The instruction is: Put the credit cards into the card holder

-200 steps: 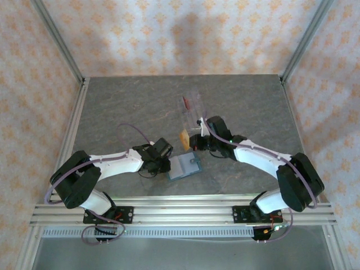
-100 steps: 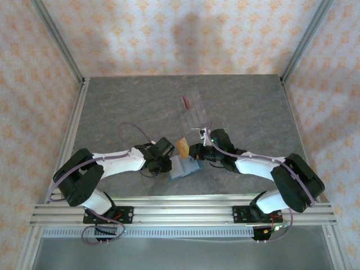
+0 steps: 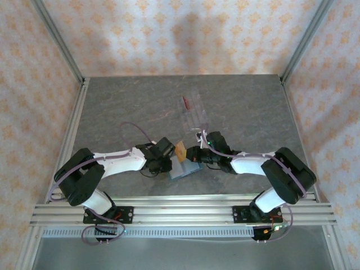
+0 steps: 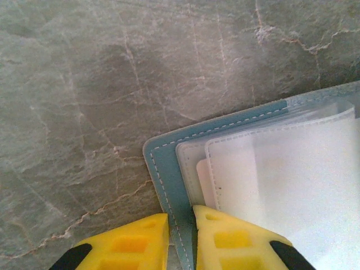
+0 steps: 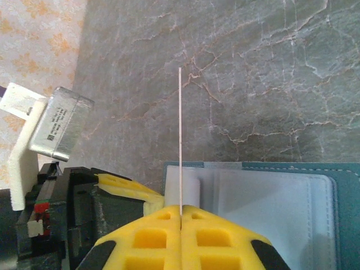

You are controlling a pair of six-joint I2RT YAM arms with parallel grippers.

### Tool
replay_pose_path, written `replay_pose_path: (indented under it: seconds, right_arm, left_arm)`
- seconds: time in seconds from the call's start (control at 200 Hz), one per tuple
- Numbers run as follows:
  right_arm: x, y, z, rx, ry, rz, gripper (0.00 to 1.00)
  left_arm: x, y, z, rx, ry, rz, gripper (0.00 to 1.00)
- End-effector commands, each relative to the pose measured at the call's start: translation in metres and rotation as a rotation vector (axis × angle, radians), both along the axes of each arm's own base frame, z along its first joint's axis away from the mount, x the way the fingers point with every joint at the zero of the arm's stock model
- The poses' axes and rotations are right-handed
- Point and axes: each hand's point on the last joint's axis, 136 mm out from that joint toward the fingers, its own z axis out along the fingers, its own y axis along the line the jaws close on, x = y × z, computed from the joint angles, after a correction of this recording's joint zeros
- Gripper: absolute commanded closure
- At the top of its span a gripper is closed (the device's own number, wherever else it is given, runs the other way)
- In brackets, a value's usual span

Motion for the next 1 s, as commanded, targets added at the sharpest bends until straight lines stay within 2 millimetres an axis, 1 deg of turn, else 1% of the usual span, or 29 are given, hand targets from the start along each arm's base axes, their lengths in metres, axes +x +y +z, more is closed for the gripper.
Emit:
replay_pose_path:
  seconds: [0.0,0.345,0.43,0.555,0.641,0.996]
  right_arm:
    - [-0.0002,0.0039,0.0022,0.023,-0.025,0.009,1.00]
    - [-0.0034,0.0052,-0.0010,0.024,-0.016,0.013,1.00]
    - [-0.0023,0.0019,-0.0019,0.002,-0.028,0.004,1.00]
    - [0.0004,0.0022,0.0029,-0.001,-0.041,0.001,1.00]
    - [0.0031,-0.0005,-0.0013,-0.020,-0.043,-0.017,1.00]
    - [0.0051,-0.0001,-0.0042,-0.030,-0.039,-0.020,1.00]
  left_arm:
    - [-0.0170,0.0136,-0.0216,0.087,0.070,-0.031,0.82]
    - [-0.0165,0.0118,-0.0212,0.086,0.070,-0.035,0.82]
    - [-0.0166,0.0119,-0.0212,0.086,0.070,-0.035,0.82]
    - [-0.0172,0.0125,-0.0212,0.088,0.071,-0.036,0.82]
    - [-0.0172,0.0125,-0.0213,0.086,0.071,-0.034,0.82]
    - [-0.0181,0.0128,-0.0227,0.088,0.073,-0.034,0.82]
